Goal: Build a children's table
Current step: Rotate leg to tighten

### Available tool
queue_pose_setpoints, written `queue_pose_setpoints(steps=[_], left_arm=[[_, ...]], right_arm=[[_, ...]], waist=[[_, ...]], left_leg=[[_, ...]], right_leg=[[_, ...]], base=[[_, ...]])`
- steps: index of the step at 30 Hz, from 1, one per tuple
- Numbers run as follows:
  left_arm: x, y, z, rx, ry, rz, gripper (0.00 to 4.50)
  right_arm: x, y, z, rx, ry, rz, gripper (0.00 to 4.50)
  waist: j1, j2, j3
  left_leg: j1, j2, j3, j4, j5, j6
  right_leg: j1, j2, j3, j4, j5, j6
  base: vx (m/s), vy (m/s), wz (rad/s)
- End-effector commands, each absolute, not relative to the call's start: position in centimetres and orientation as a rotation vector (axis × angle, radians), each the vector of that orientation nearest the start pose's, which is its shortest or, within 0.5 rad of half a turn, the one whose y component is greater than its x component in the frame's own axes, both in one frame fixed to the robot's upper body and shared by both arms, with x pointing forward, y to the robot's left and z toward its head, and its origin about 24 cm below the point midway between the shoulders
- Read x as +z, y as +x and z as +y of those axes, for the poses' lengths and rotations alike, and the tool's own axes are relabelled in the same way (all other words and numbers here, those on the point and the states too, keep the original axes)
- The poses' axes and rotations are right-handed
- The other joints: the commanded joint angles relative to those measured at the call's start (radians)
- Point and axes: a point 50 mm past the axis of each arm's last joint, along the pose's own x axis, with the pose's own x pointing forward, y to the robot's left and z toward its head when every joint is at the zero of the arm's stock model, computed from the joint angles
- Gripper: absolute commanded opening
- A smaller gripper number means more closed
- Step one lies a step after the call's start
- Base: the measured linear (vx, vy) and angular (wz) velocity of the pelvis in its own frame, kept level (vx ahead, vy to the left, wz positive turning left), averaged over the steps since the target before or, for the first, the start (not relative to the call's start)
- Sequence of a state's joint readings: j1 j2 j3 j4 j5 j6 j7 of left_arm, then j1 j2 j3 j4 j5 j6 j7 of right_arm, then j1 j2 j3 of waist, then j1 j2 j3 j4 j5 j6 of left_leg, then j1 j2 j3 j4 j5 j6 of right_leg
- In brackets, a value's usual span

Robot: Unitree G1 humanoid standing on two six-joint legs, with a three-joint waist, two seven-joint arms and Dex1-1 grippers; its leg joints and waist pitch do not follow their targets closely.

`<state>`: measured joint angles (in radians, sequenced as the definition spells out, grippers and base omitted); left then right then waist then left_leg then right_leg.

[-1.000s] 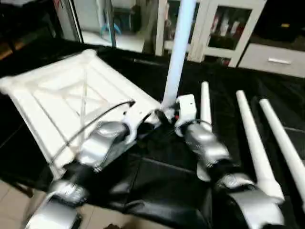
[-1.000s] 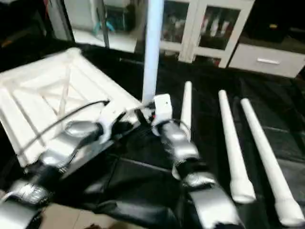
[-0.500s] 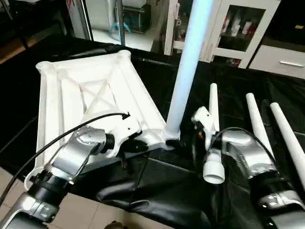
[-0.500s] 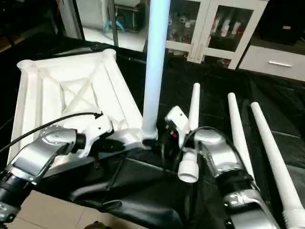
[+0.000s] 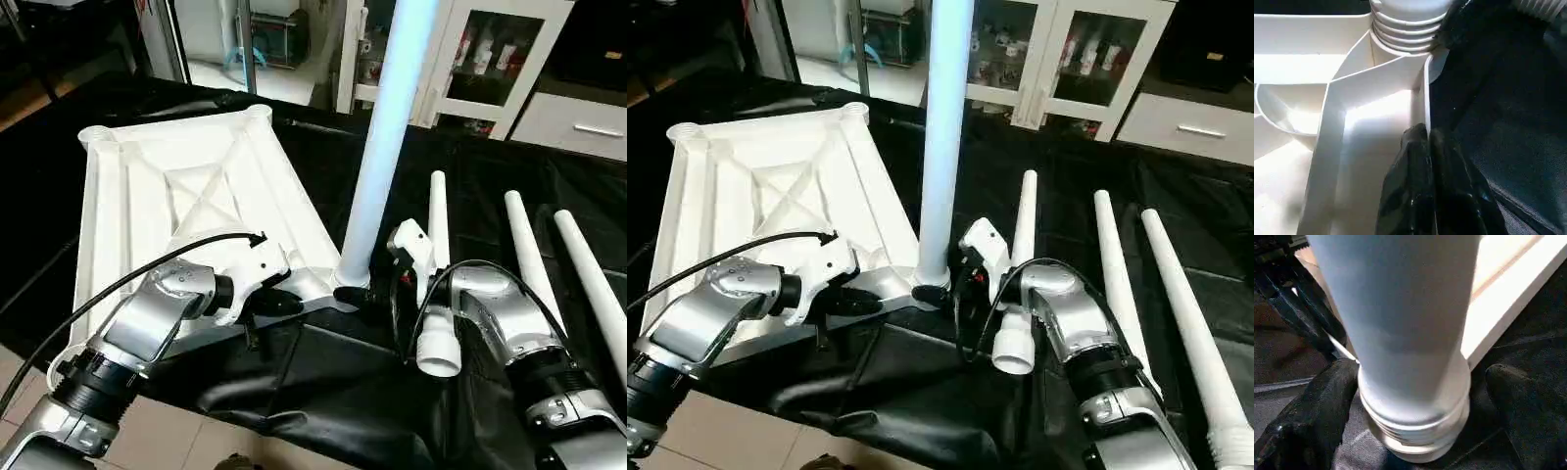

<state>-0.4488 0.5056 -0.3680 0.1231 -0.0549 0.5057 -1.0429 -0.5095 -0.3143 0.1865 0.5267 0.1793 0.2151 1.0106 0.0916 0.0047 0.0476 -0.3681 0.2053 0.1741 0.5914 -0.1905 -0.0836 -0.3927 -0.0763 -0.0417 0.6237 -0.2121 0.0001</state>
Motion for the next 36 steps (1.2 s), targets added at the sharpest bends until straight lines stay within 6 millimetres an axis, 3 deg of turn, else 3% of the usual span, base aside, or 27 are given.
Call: queue_pose_setpoints(steps=[1, 4, 5, 17, 30, 33, 34, 35, 36], left_arm=[[5.3, 28.0, 13.4, -1.238, 0.420, 0.635, 0.00], [5.3, 28.0, 13.4, -1.237, 0.418, 0.636, 0.00], [5.2, 27.9, 13.4, -1.236, 0.418, 0.637, 0.00], [5.1, 27.8, 13.4, -1.240, 0.413, 0.642, 0.00], [5.0, 27.8, 13.2, -1.234, 0.403, 0.640, 0.00], [4.8, 28.7, 12.4, -1.163, 0.376, 0.607, 0.00], [4.6, 29.1, 12.0, -1.127, 0.365, 0.595, 0.00], [4.4, 30.0, 11.2, -1.051, 0.345, 0.579, 0.00], [4.4, 30.0, 11.2, -1.051, 0.345, 0.579, 0.00]], right_arm=[[4.9, 31.7, -13.2, 1.121, -0.087, 0.365, 4.18], [4.9, 31.7, -13.3, 1.126, -0.081, 0.368, 3.99], [4.9, 31.7, -13.3, 1.129, -0.077, 0.368, 3.87], [4.9, 31.8, -13.3, 1.120, -0.074, 0.349, 2.89], [4.4, 31.9, -13.0, 1.088, -0.066, 0.343, 2.75], [3.5, 32.7, -12.4, 0.923, -0.031, 0.319, 2.74], [3.0, 32.9, -12.0, 0.865, -0.018, 0.322, 2.74], [2.2, 33.0, -11.0, 0.790, 0.003, 0.332, 2.74], [2.2, 33.0, -11.0, 0.790, 0.003, 0.332, 2.74]], waist=[[-0.001, 0.012, -0.063], [-0.001, 0.012, -0.065], [-0.001, 0.007, -0.065], [-0.001, 0.008, -0.064], [-0.001, 0.007, -0.066], [-0.007, 0.004, -0.059], [-0.011, 0.001, -0.054], [-0.013, 0.005, -0.050], [-0.013, 0.005, -0.050]], left_leg=[[0.014, 0.019, -0.002, -0.069, -0.150, 0.013], [0.015, 0.019, -0.002, -0.068, -0.140, 0.014], [0.014, 0.018, -0.001, -0.068, -0.134, 0.017], [0.014, 0.019, -0.001, -0.067, -0.135, 0.023], [0.013, 0.018, -0.001, -0.064, -0.118, 0.031], [0.013, 0.020, 0.000, -0.071, -0.181, 0.013], [0.015, 0.019, -0.001, -0.075, -0.214, -0.005], [0.020, 0.017, -0.001, -0.077, -0.259, -0.023], [0.020, 0.017, -0.001, -0.077, -0.259, -0.023]], right_leg=[[0.047, -0.050, 0.032, -0.057, 0.036, -0.269], [0.047, -0.050, 0.031, -0.056, 0.050, -0.272], [0.048, -0.049, 0.031, -0.055, 0.058, -0.273], [0.047, -0.050, 0.031, -0.055, 0.035, -0.273], [0.047, -0.051, 0.031, -0.053, 0.053, -0.278], [0.043, -0.054, 0.034, -0.063, -0.041, -0.270], [0.041, -0.054, 0.035, -0.070, -0.107, -0.259], [0.036, -0.056, 0.036, -0.077, -0.196, -0.242], [0.036, -0.056, 0.036, -0.077, -0.196, -0.242]], base=[[0.000, 0.000, 0.00], [0.000, 0.000, 0.00], [0.000, 0.000, 0.00], [0.000, 0.000, 0.00], [0.000, 0.000, 0.00], [0.000, 0.000, 0.00], [0.000, 0.000, 0.00], [0.000, 0.000, 0.00], [0.000, 0.000, 0.00]])
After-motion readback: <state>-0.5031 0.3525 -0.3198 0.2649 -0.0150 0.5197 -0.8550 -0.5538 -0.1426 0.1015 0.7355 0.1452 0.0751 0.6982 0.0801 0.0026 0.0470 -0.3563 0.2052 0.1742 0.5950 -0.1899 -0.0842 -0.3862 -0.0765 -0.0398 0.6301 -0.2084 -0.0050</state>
